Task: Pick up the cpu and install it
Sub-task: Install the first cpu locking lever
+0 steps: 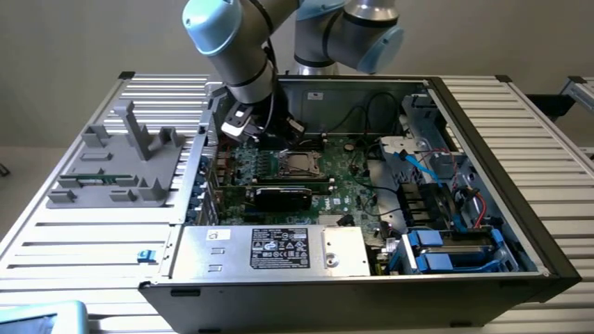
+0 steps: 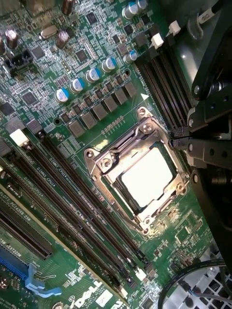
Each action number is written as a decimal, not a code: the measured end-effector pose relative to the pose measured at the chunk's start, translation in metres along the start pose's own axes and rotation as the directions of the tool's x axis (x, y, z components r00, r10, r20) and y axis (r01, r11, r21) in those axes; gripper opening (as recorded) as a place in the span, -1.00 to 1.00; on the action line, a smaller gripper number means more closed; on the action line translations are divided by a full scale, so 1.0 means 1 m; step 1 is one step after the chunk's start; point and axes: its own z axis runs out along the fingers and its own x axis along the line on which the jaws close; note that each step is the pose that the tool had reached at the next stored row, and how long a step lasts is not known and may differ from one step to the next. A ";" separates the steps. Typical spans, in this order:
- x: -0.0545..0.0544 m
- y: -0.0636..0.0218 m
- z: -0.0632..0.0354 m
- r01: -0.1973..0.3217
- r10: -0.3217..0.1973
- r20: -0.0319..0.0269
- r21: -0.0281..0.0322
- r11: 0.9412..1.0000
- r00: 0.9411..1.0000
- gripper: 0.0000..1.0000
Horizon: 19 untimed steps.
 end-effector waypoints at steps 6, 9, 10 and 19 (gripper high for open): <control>-0.003 0.0011 -0.0063 0.019 -0.019 0.011 0.002 1.000 1.000 -0.77; -0.004 0.0012 -0.0063 0.067 -0.068 0.032 0.010 0.998 0.997 -0.77; -0.004 0.0012 -0.0063 0.084 -0.084 0.039 0.013 0.996 0.996 -0.77; -0.004 0.0015 -0.0065 0.142 -0.143 0.063 0.024 0.990 0.988 -0.77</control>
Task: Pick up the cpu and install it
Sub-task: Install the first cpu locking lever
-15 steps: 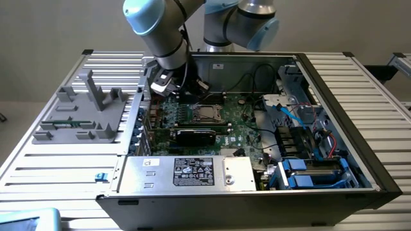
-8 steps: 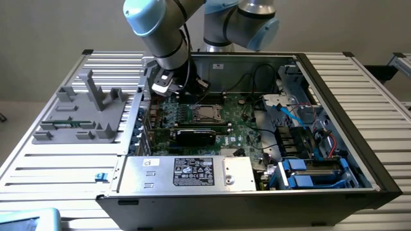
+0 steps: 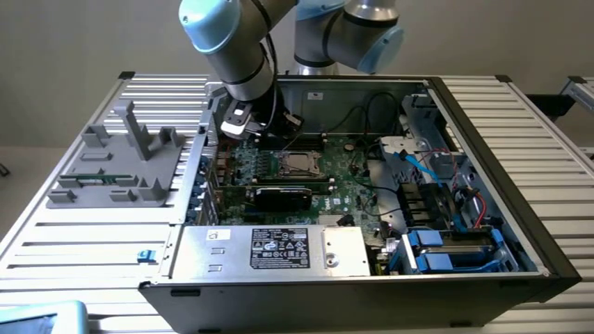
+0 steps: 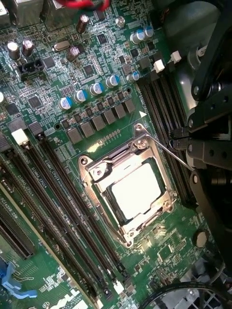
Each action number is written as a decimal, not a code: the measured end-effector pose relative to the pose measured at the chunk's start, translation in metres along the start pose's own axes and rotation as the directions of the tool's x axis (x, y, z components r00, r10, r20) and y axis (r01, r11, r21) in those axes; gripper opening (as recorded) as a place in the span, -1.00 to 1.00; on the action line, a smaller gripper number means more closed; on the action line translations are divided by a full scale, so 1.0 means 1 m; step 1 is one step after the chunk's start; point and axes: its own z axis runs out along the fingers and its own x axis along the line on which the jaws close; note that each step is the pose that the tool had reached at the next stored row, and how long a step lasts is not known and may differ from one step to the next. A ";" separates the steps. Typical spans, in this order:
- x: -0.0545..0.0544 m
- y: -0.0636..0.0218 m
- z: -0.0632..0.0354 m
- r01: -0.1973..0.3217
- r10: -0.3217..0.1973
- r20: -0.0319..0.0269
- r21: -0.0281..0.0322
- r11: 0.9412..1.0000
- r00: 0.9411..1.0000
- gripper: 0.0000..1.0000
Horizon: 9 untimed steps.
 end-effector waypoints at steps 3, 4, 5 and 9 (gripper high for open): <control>0.000 -0.0001 0.0000 0.049 -0.049 0.020 0.006 0.999 0.999 -0.77; 0.000 -0.0001 0.0000 0.066 -0.066 0.026 0.007 0.998 0.997 -0.77; 0.000 0.0000 0.0000 0.082 -0.082 0.031 0.006 0.997 0.996 -0.77; 0.000 0.0000 -0.0001 0.128 -0.127 0.030 -0.022 0.992 0.991 -0.77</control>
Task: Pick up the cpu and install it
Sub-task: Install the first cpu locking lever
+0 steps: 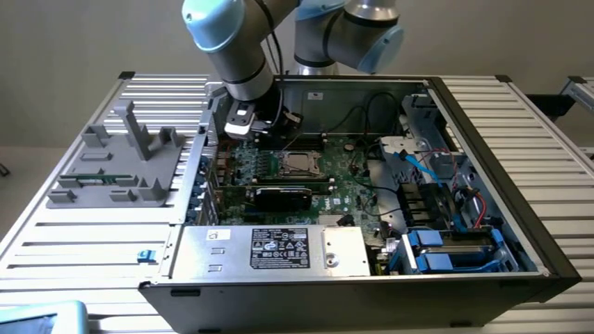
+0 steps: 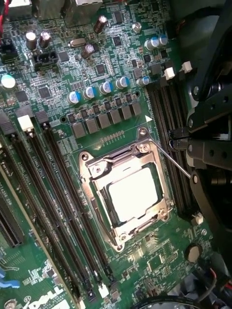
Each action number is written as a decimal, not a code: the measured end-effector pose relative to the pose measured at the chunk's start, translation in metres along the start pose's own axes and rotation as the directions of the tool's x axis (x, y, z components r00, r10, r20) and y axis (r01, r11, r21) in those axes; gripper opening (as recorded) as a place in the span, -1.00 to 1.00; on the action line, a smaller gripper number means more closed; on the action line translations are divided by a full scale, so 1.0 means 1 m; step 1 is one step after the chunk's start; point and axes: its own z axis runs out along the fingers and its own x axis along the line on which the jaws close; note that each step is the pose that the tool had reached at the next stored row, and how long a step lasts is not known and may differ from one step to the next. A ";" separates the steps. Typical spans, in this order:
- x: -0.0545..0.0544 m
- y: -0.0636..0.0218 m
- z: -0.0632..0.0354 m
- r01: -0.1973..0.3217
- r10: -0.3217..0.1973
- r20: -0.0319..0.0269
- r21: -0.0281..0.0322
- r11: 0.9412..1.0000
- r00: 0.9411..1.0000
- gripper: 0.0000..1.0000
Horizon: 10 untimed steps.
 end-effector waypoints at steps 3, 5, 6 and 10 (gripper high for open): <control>0.000 0.0000 0.0000 0.048 -0.048 0.016 0.008 0.999 0.999 -0.77; 0.000 0.0000 0.0000 0.082 -0.082 0.026 0.015 0.997 0.996 -0.77; 0.000 0.0000 0.0000 0.095 -0.095 0.026 0.019 0.995 0.995 -0.77; 0.000 0.0000 -0.0001 0.124 -0.125 0.008 0.030 0.992 0.992 -0.77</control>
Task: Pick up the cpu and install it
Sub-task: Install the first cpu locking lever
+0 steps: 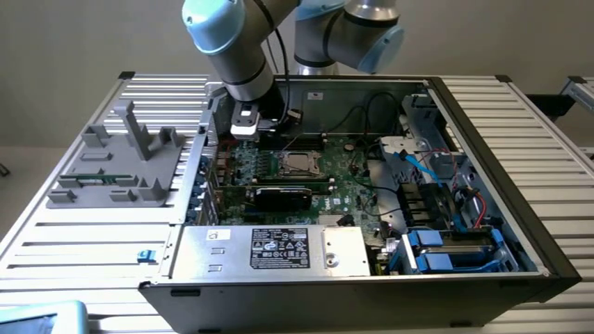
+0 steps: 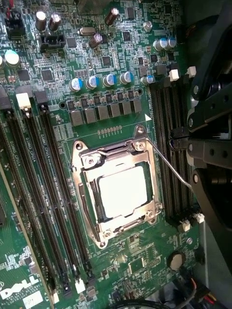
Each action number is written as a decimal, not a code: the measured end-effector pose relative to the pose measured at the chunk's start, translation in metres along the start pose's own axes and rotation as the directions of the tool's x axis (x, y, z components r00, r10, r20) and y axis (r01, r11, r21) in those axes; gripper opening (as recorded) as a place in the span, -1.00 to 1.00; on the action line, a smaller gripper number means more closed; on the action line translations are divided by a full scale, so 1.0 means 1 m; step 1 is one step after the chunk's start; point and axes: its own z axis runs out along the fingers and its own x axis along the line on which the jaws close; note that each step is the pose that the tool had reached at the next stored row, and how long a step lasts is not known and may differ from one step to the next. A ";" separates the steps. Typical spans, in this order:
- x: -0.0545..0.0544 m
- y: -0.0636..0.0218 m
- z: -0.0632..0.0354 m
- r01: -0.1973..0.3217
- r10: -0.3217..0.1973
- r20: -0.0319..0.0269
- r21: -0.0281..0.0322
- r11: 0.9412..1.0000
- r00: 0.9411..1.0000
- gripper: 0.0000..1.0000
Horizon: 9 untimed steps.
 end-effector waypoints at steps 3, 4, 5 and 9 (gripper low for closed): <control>0.000 0.0000 0.0000 0.000 0.000 0.000 0.000 1.000 1.000 -0.77; 0.000 0.0001 0.0000 0.000 0.000 0.000 0.000 1.000 1.000 -0.77; 0.000 0.0006 -0.0001 0.000 0.000 0.000 0.000 1.000 1.000 -0.77; 0.001 0.0025 -0.0007 -0.020 0.020 -0.008 -0.004 1.000 1.000 -0.77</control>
